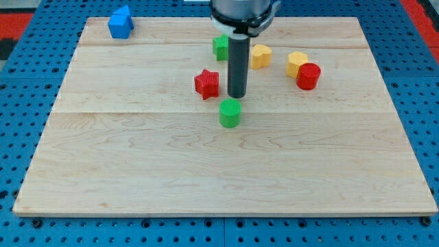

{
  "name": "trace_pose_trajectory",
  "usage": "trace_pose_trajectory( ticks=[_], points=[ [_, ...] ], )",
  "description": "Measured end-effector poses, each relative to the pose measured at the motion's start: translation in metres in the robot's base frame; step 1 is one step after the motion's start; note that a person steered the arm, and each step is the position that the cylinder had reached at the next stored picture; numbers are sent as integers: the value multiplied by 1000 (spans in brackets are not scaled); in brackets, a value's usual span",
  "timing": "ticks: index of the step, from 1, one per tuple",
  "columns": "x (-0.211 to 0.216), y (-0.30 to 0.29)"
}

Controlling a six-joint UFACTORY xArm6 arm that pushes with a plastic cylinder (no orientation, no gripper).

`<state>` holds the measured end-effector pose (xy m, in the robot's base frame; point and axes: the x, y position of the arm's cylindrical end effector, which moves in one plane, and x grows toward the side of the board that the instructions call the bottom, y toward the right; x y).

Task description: Piush the red star towards center left side of board

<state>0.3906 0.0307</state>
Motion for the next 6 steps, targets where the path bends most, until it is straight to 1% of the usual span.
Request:
trace_pose_trajectory(
  ticks=[1, 2, 3, 4, 5, 6],
  points=[
    [-24, -21],
    [24, -117],
    [52, -156],
    [47, -131],
    [29, -102],
    [30, -181]
  ],
)
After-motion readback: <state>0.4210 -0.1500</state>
